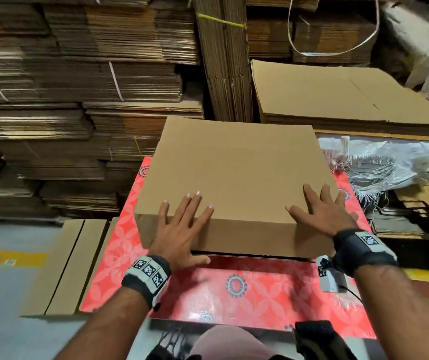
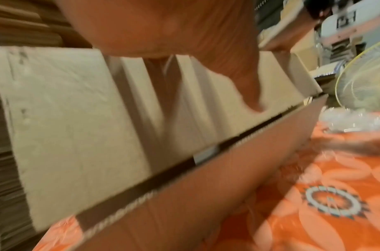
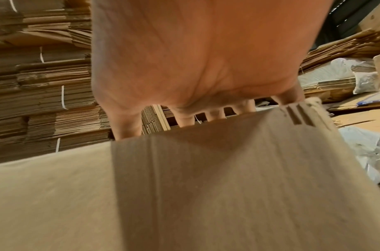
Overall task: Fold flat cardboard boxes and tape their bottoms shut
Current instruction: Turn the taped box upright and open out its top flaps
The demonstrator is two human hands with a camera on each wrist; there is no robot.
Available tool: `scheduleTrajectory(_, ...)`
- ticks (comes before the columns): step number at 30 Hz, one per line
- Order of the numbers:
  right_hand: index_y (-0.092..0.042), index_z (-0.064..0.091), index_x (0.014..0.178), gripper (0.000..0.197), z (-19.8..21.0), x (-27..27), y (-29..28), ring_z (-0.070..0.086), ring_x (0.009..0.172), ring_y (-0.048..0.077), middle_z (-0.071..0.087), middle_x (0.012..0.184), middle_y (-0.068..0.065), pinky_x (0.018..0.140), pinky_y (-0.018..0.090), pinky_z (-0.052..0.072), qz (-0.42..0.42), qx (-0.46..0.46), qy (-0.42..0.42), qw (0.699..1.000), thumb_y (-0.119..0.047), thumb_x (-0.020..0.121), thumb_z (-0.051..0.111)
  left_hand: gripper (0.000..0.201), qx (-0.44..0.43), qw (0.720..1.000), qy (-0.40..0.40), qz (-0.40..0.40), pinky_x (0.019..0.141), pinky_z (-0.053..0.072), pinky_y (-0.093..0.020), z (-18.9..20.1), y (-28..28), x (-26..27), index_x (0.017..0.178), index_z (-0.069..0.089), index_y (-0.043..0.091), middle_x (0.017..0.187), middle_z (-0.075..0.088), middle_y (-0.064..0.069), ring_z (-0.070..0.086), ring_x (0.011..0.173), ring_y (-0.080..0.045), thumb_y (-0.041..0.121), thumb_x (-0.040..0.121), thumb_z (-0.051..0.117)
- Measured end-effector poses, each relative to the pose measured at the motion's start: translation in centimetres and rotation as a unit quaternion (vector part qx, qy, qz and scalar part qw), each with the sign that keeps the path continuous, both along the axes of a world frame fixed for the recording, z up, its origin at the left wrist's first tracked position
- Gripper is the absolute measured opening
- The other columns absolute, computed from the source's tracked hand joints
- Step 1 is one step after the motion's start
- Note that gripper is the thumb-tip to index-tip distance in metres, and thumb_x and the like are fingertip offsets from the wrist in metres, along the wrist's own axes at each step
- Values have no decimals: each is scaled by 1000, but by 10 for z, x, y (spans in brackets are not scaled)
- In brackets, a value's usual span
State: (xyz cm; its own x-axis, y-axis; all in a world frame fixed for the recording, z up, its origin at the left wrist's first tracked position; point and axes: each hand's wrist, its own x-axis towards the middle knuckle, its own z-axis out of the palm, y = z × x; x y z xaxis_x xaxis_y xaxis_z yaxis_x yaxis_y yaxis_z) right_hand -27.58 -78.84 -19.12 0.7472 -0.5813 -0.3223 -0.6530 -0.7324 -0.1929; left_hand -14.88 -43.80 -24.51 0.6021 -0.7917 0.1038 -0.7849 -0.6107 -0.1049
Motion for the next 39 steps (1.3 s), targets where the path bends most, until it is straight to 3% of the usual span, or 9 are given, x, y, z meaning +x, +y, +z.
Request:
scheduleTrajectory(4,-50,7,156,100,1,2,-4,-6,154,44,0,170,1,111,76,21,0,-4,25,1000,-96,73,36,138,9,1000,-20,2,113,10,-71,-6,0,0,159,16,28,170,0,-16,12,156,-33,56,47,91)
scheduleTrajectory(11,-51,13,149,128,-8,8,-12,8,148,50,20,159,9,111,75,22,1,-7,24,1000,-114,38,13,136,49,998,-26,-22,105,12,-80,-12,-8,-1,159,21,29,169,11,-14,25,151,-39,38,43,92)
scheduleTrajectory(15,-51,13,151,119,-1,6,-7,13,149,47,23,159,7,110,76,23,-10,-10,17,1000,-112,48,20,147,102,995,4,-14,104,7,-81,0,-8,-3,161,-1,29,170,4,-11,18,152,-40,60,46,85)
scheduleTrajectory(19,-42,19,156,110,9,-12,54,15,154,24,22,166,-2,113,70,20,88,-67,-38,993,-101,64,16,151,125,990,48,-51,106,-3,-80,21,3,-6,156,-25,29,166,-26,-9,-10,154,-40,79,51,71)
scheduleTrajectory(21,-46,11,159,124,8,-24,101,2,157,15,6,171,-9,117,66,7,171,-27,-30,984,-108,52,3,149,133,984,90,-77,108,-3,-79,36,9,-3,158,-20,30,166,-27,-5,-14,154,-37,85,50,66)
scheduleTrajectory(25,-45,-16,158,134,-3,-46,153,-22,153,12,-25,166,-15,115,70,-5,272,-25,27,961,-110,49,26,134,109,970,193,-95,119,0,-67,62,20,9,161,6,37,169,-9,13,-8,156,-18,90,52,64)
scheduleTrajectory(29,-40,7,162,130,17,-42,140,7,157,12,5,170,-14,121,57,13,271,-30,5,962,-109,52,14,114,51,953,274,-121,120,30,-39,90,21,21,152,42,35,161,33,20,32,148,-9,91,53,58)
scheduleTrajectory(34,-42,67,123,93,65,-37,99,66,114,17,72,120,-16,93,38,54,225,-61,-100,967,-102,63,28,75,-22,949,293,-114,95,51,-29,132,25,31,115,74,40,115,71,26,65,108,1,88,68,43)
scheduleTrajectory(39,-37,50,70,60,94,-16,75,67,89,30,64,74,-2,67,36,49,197,-153,-125,960,-89,78,20,45,-94,994,19,-47,76,45,-35,155,7,39,102,69,35,93,71,10,65,93,-19,66,97,38)
